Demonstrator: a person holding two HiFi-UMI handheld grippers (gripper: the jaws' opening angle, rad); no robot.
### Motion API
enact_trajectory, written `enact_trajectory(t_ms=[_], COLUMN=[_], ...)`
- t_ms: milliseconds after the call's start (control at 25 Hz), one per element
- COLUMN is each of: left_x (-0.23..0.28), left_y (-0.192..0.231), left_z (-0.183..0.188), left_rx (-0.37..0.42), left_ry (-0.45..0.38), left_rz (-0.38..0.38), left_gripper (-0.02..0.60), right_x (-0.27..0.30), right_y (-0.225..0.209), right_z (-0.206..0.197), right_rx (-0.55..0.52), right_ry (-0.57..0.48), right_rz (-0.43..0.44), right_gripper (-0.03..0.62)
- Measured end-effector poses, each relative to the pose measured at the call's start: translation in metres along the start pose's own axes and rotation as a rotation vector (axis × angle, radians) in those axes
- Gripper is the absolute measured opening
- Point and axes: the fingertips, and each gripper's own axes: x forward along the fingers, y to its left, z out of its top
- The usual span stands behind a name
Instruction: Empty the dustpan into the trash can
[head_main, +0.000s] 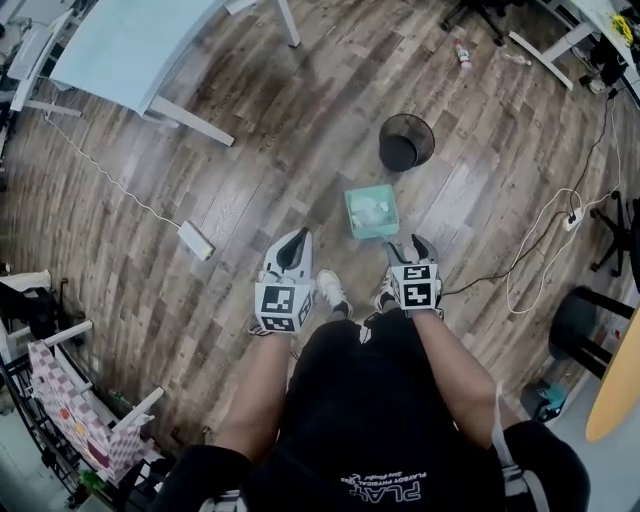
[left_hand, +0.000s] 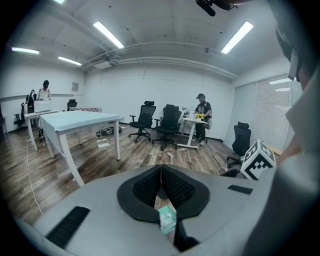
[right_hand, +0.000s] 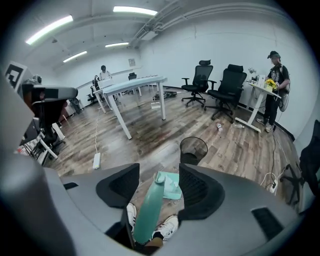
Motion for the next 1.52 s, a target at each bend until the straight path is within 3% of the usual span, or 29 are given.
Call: enact_trajectory(t_ms=[600, 1120, 1320, 1520], left_x=[0.005, -0.006, -0.009, -0.013], left_y=[0.002, 0.005, 0.006, 0.004], left_z=[-0.035, -0.059, -0.067, -0.072], left_rx=[-0.025, -0.06, -0.073, -0.078], left_ry=[0.042, 0.064, 0.078, 0.084], left_rz=[0.0, 0.019, 0.019, 0.014], left_gripper=[0.023, 0.023, 0.023, 0.023], right_x=[0.052, 0.073, 0.076, 0.077], right_y=[0.007, 0.008, 0.009, 0.004], right_z=[-0.058, -0.076, -0.077, -0.076], right_rx=[0.081, 0.116, 0.142, 0.162], right_ry=[0.183, 0.216, 0.218, 0.208], right_rz=[0.029, 0.002, -0.021, -0.04], right_gripper=[0.264, 0.262, 0.191, 0.166])
